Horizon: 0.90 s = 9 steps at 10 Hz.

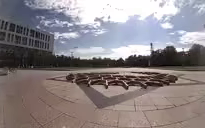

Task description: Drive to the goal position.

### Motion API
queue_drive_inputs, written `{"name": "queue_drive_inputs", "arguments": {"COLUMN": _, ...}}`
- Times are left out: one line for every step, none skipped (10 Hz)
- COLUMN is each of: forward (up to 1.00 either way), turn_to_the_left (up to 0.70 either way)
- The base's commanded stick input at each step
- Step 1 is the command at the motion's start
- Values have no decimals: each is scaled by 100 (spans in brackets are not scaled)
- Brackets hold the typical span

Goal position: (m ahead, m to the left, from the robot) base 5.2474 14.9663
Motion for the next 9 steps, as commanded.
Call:
{"name": "queue_drive_inputs", "arguments": {"forward": 5, "turn_to_the_left": -1}}
{"name": "queue_drive_inputs", "arguments": {"forward": 5, "turn_to_the_left": -1}}
{"name": "queue_drive_inputs", "arguments": {"forward": 5, "turn_to_the_left": -1}}
{"name": "queue_drive_inputs", "arguments": {"forward": 5, "turn_to_the_left": -1}}
{"name": "queue_drive_inputs", "arguments": {"forward": 5, "turn_to_the_left": -1}}
{"name": "queue_drive_inputs", "arguments": {"forward": 5, "turn_to_the_left": -1}}
{"name": "queue_drive_inputs", "arguments": {"forward": 5, "turn_to_the_left": -1}}
{"name": "queue_drive_inputs", "arguments": {"forward": 5, "turn_to_the_left": -1}}
{"name": "queue_drive_inputs", "arguments": {"forward": 5, "turn_to_the_left": -1}}
